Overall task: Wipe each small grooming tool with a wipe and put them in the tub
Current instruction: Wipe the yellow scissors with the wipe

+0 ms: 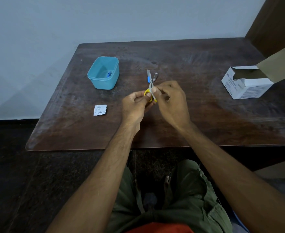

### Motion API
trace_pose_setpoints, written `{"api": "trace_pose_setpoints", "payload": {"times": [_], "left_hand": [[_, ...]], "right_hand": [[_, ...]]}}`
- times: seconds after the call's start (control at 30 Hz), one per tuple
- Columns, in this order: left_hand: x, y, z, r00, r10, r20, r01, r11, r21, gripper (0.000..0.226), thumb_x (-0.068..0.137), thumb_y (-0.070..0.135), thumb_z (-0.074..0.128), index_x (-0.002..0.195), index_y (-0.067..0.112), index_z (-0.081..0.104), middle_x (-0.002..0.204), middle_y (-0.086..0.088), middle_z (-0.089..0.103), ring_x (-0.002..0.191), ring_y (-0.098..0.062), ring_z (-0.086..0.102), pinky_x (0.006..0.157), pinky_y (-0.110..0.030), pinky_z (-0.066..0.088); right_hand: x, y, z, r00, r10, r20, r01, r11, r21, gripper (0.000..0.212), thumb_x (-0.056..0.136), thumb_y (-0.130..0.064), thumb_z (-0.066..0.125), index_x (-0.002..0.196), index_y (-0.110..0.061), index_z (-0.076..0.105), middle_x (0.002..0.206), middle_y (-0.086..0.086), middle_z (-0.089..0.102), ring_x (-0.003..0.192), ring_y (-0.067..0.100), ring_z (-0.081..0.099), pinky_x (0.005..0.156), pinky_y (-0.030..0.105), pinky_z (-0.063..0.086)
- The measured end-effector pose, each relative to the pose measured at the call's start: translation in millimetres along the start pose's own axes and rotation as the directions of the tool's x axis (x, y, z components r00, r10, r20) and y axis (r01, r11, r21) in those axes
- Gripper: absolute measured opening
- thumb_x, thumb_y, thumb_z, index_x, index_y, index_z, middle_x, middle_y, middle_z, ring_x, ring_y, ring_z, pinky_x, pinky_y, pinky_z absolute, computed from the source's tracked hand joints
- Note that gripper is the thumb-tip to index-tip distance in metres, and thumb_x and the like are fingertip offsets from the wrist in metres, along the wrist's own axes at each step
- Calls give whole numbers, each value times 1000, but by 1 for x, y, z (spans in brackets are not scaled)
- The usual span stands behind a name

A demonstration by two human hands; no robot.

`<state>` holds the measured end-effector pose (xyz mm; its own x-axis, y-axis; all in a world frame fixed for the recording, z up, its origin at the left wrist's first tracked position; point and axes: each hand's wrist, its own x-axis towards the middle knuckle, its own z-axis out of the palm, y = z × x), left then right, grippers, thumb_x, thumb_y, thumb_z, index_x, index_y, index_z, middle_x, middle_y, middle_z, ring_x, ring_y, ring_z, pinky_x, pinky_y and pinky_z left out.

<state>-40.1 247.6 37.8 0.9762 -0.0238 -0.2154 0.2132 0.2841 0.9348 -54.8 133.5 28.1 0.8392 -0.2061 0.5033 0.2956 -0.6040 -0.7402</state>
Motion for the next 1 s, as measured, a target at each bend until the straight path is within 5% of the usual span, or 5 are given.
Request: {"api": "trace_pose_setpoints", "payload": {"times": [0.17,0.4,0.67,0.83,1.0], "left_hand": [[1,3,-2,1000,3,-1,-3,1000,-6,14,89,2,63,102,-3,66,71,0,72,66,-6,68,68,-21,59],[2,0,-3,1000,-29,-10,29,1000,2,14,91,4,63,103,-1,66,73,0,71,68,-6,68,69,-20,58],[0,-1,-7,1000,-26,1,26,1000,-7,15,89,0,63,102,-7,63,74,-4,72,68,-16,70,73,-27,60],[-2,2,-6,1000,-14,4,14,1000,-9,17,89,0,63,104,-7,63,86,-11,71,77,-19,70,70,-24,59],[-1,1,-8,999,-7,-39,7,1000,-2,18,89,0,63,105,-6,64,93,-15,72,82,-21,71,72,-27,60]], "right_hand": [[-6,4,-3,978,-162,129,180,974,-141,31,82,-12,63,112,-9,69,111,5,58,100,17,59,85,28,50],[-8,10,-4,967,-223,122,248,932,-266,22,87,-15,62,107,-11,71,107,6,61,94,23,60,77,37,52],[9,5,-12,990,-13,-138,12,1000,-14,12,89,-20,66,93,-15,76,87,-6,66,81,10,64,72,32,53],[3,2,-10,998,54,28,-55,997,47,15,91,-17,64,100,-16,76,92,-11,73,86,2,67,77,27,54],[-15,5,-8,994,103,20,-104,991,87,17,90,-19,65,103,-20,76,89,-7,75,78,3,70,70,25,56]]}}
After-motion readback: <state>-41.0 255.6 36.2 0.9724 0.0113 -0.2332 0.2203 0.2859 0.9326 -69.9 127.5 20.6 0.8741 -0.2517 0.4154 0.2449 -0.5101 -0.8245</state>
